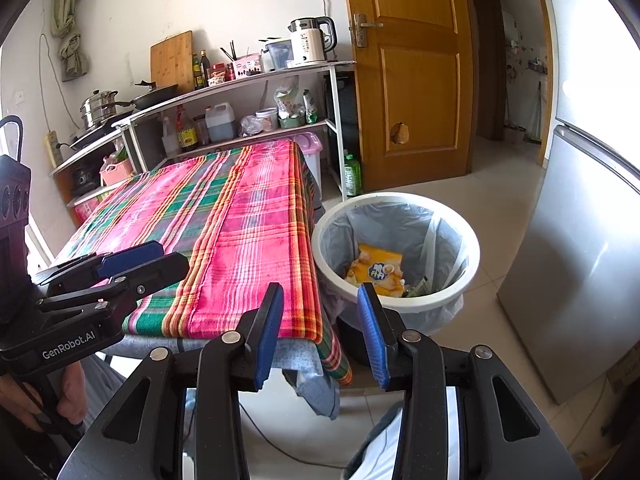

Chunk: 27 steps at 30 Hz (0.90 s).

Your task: Collect trash

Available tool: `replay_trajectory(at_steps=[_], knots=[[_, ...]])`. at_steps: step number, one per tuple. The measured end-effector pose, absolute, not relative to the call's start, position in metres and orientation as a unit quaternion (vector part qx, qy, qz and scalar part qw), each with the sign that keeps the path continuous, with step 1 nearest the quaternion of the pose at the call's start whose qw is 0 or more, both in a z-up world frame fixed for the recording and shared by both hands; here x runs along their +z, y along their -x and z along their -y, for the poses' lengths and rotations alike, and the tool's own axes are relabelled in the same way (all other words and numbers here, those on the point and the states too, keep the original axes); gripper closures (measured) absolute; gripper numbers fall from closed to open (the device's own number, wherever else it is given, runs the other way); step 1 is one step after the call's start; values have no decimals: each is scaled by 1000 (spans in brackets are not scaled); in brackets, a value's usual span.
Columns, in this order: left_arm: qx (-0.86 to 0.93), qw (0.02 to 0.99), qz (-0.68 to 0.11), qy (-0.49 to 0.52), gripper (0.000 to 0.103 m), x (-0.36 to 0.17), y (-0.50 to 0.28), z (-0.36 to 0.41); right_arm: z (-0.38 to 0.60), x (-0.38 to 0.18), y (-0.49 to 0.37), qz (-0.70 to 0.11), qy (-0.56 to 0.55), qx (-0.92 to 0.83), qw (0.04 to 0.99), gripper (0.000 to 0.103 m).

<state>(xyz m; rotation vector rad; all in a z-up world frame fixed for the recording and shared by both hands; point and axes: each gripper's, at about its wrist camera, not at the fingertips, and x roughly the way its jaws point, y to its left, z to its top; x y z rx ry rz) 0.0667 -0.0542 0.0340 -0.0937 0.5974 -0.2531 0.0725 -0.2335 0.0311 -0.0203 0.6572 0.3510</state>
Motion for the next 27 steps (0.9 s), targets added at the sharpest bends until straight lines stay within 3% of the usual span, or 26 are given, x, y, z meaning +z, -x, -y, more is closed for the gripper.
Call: replay_trajectory(at_steps=[27], knots=[[-120,949,-291,36,55,35,-66,57,232,31,-73,-322,11,171,931,62]])
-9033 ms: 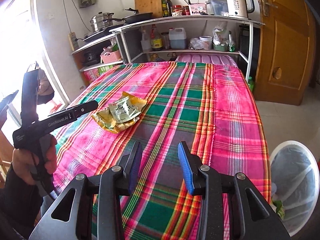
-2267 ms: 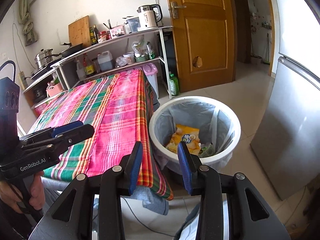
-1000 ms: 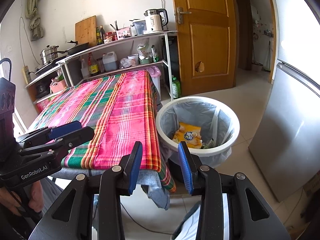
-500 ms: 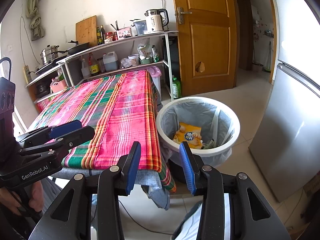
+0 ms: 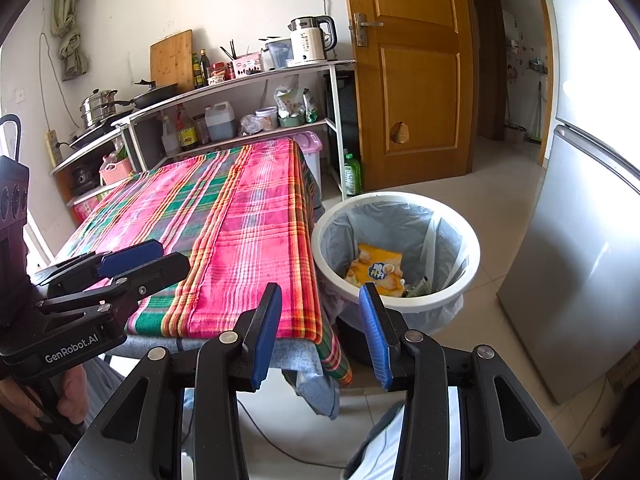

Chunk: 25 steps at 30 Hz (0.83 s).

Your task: Collect trash

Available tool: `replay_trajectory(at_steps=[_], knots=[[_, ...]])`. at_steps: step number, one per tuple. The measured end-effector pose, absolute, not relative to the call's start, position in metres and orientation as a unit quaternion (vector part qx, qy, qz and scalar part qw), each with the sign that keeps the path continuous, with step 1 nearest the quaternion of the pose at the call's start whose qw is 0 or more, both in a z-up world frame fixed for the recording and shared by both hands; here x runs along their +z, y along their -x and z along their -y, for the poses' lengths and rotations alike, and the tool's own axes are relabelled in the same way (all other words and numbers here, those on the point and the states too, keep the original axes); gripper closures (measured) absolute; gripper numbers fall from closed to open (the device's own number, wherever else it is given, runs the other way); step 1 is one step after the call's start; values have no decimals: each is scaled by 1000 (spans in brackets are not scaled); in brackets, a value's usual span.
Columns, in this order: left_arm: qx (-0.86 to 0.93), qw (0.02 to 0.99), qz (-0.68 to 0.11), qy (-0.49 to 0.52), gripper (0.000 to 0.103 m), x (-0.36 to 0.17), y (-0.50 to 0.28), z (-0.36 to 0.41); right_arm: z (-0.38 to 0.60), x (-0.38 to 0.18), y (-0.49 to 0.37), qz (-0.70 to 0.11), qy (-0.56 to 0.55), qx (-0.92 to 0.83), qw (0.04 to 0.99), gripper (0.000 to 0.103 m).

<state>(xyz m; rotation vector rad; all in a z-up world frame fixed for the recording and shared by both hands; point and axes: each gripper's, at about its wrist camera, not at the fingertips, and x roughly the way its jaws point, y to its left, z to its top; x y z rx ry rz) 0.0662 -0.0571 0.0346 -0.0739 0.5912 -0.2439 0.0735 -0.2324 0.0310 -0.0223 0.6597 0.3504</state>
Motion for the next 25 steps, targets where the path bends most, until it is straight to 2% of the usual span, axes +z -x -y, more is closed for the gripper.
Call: replay_trajectory(at_steps=[25], knots=[[-123,946,-296,41,55,31,-67,60,233,27,-74,-326,12,166,931,62]])
